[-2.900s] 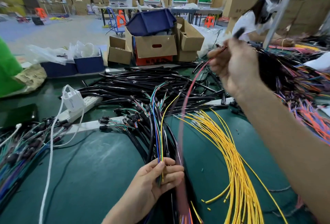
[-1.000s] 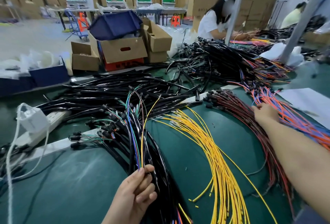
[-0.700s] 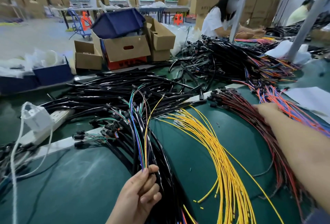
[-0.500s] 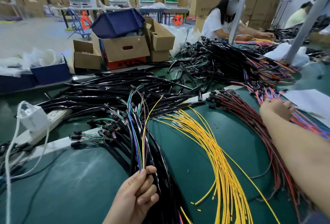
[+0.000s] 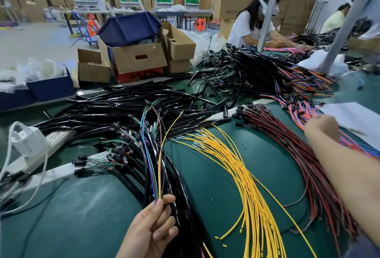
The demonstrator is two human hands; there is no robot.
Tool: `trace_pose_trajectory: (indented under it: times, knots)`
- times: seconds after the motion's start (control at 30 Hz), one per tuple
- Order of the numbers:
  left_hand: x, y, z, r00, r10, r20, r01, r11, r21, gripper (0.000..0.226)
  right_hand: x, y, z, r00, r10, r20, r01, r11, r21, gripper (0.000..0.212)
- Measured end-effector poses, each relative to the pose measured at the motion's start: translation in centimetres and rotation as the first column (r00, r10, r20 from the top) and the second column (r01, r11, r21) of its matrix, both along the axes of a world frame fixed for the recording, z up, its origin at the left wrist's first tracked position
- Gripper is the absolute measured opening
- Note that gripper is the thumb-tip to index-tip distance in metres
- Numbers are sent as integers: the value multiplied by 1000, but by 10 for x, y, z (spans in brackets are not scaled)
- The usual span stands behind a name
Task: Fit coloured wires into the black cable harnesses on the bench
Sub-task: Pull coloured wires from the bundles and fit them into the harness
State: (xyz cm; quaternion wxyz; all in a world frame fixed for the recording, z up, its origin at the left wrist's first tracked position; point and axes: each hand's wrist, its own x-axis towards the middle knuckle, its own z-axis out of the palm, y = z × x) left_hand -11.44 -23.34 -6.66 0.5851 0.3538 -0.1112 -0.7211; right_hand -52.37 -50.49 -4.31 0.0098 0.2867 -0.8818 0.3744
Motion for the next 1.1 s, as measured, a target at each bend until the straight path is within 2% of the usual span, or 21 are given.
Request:
trace_pose_trajectory:
  times: [0.1, 0.2, 0.3, 0.4, 0.5, 0.57, 0.63, 0.73, 0.83, 0.9, 1.0, 1.1]
  knots:
    - [0, 0, 0, 1000, 2, 8, -2, 1000, -7, 27, 23, 3, 34, 1000, 3, -10, -6, 955, -296, 41]
    - [-3, 0, 1, 999, 13, 39, -13, 1000, -14, 24, 55, 11, 84, 974, 132, -186, -200, 888, -413, 44]
    - [-6, 0, 1, 997, 47, 67, -46, 999, -20, 24, 104, 38, 131, 821, 318, -473, -529, 733, -426, 46]
    - [-3, 3, 1, 999, 20, 48, -17, 999, -48, 22, 168, 88, 144, 622, 550, -558, -780, 497, -380, 45]
    - [0, 4, 0, 1000, -15, -25, 13, 995, -96, 22, 227, 151, 108, 265, 874, -407, -962, 210, -177, 45]
    - [1, 4, 0, 996, 32, -82, -43, 989, -143, 21, 253, 179, 70, 116, 948, -295, -992, 125, 14, 43]
    - [3, 3, 0, 992, 80, -96, -96, 980, -173, 18, 265, 192, 38, 66, 976, -206, -990, 89, 106, 37]
    - [5, 4, 2, 984, 128, -126, -149, 972, -180, 15, 267, 206, 12, -13, 998, -60, -999, -11, 30, 24]
    - [7, 5, 5, 981, 132, -144, -156, 973, -169, 13, 262, 214, 0, -169, 982, 79, -985, -165, -50, 32]
    - [7, 5, 5, 980, 119, -162, -147, 974, -175, 14, 255, 217, -1, -242, 962, 126, -970, -236, -59, 36]
    - [6, 4, 1, 974, 162, -159, -188, 969, -164, 29, 245, 217, 0, -264, 953, 147, -964, -256, -73, 39]
    - [13, 3, 2, 936, 243, -254, -277, 955, -109, 24, 228, 213, 7, -247, 959, 137, -969, -244, -34, 29]
